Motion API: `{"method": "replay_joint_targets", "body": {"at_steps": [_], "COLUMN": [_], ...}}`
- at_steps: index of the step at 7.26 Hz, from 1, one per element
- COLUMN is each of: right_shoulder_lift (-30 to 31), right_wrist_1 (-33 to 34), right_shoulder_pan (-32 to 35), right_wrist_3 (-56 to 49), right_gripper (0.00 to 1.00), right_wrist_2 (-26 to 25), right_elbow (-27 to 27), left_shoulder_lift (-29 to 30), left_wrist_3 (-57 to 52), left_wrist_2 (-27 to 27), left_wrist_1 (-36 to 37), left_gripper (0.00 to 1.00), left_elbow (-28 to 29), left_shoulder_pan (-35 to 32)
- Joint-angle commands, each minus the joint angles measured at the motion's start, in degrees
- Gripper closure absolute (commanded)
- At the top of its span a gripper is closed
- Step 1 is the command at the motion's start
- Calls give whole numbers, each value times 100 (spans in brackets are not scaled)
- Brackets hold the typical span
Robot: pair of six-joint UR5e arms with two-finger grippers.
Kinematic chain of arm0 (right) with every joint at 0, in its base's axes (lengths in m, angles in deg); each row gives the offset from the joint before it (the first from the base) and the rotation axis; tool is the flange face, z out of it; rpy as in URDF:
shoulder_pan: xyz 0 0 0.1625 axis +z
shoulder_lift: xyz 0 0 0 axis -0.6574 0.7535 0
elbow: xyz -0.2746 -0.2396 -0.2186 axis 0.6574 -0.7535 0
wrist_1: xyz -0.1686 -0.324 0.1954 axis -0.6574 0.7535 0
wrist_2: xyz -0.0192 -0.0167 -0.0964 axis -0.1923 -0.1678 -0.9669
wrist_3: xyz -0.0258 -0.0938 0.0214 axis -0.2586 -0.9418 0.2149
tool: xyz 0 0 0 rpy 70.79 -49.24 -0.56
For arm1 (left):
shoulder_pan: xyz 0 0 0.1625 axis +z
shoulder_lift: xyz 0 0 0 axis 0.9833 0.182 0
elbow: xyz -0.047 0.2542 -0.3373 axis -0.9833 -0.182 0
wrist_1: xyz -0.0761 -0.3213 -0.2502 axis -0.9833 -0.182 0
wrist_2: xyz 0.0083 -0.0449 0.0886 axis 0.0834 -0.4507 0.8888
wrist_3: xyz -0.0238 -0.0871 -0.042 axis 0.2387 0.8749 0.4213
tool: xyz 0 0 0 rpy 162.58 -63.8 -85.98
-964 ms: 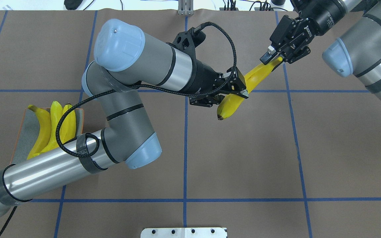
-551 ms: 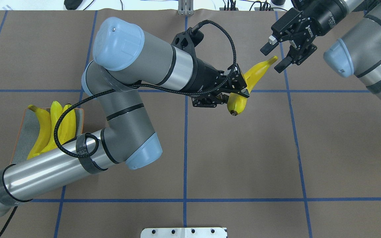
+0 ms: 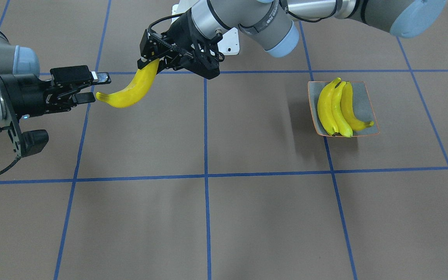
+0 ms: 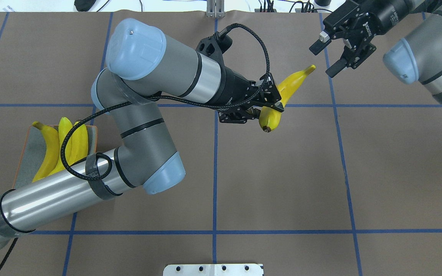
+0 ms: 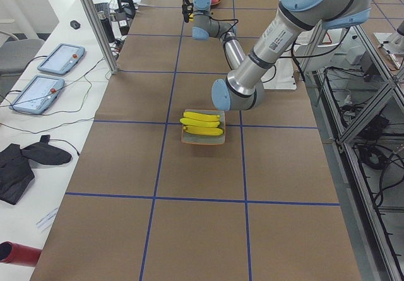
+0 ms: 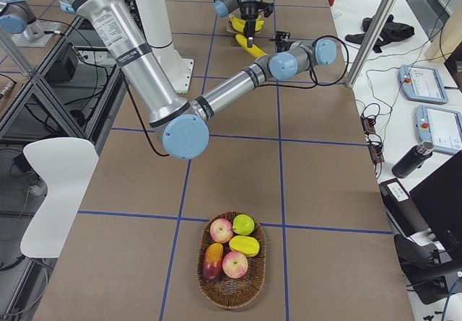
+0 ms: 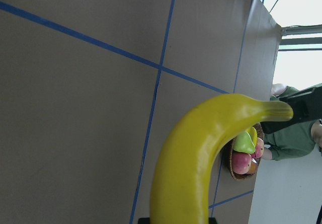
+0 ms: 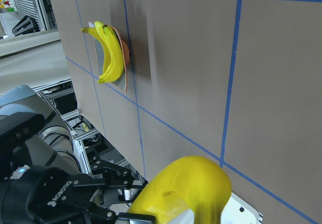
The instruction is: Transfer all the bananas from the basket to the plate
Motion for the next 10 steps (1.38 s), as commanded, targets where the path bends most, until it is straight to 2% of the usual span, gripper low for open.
{"method": "replay_joint_targets", "body": {"at_steps": [1, 3, 4, 5, 7, 9, 10], "right_shoulder_lift": [-35, -36, -27, 25, 349, 482, 491], "right_wrist_1": [-17, -603, -789, -790, -790, -790, -782], "right_shoulder_pan": [507, 693, 694, 694, 703, 703, 703], "right_wrist_3": [-21, -4, 48, 136, 172, 477, 601], "right_gripper": [0, 0, 0, 0, 0, 0, 0], "right_wrist_2": [-940, -2645, -3350, -3923, -4435, -4588, -4596], "right_elbow": [22, 58, 75, 171, 347, 409, 427], "left_shoulder_lift": [-413, -853, -1090, -1475, -2266, -3722, -4260], "left_wrist_3": [-55, -100, -195, -527, -802, -803, -794], "left_wrist_2": [-2, 7, -11, -54, -55, -55, -55], "left_wrist_1": [79, 139, 375, 943, 2218, 2311, 2468], "left_gripper": [100, 100, 100, 100, 100, 100, 100], "left_elbow": [-143, -268, -442, -913, -2125, -3067, -3385], "left_shoulder_pan": [-322, -787, -1146, -1237, -1351, -1457, -1675]}}
